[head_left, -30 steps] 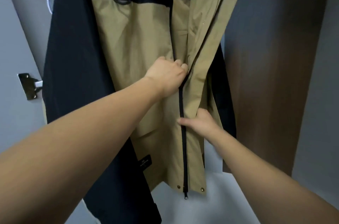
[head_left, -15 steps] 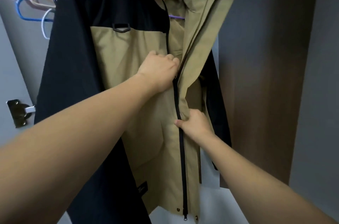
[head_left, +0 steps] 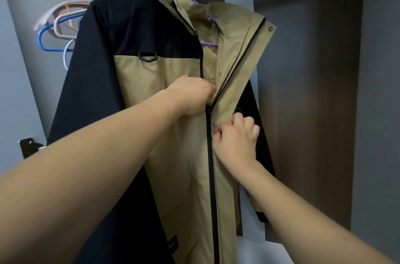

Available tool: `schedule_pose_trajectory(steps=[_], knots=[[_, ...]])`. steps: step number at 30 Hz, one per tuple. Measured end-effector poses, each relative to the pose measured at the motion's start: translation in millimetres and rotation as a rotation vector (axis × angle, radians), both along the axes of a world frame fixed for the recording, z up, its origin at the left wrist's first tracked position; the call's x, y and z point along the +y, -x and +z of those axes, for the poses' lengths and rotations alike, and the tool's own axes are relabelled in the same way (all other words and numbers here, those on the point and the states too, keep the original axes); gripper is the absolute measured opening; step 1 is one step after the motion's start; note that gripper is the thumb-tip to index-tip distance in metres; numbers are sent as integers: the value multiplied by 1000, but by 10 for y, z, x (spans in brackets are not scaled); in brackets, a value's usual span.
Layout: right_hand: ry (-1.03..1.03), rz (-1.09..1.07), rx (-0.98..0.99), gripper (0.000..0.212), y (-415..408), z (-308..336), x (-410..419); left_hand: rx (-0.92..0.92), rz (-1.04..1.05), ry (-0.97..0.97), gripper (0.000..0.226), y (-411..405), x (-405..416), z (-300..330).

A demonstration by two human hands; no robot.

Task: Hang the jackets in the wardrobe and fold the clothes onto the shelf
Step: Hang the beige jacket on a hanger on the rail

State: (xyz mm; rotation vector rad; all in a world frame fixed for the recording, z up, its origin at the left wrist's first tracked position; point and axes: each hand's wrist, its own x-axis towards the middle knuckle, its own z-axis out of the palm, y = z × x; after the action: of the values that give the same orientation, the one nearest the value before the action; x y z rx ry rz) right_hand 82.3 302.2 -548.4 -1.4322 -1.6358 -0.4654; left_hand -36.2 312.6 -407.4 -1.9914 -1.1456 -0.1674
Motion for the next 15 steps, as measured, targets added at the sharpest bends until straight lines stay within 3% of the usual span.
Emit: schedule_pose_trajectory(steps=[4, 8, 15], knots=[[142, -28, -40, 42, 83, 145, -43, -37, 2, 20, 8, 29, 0, -10], [248, 152, 24, 27, 88, 237, -21, -36, -2, 22, 7, 38, 4, -5], [275, 195, 91, 31, 145, 309, 93, 21, 21, -7, 4, 13, 47, -20]])
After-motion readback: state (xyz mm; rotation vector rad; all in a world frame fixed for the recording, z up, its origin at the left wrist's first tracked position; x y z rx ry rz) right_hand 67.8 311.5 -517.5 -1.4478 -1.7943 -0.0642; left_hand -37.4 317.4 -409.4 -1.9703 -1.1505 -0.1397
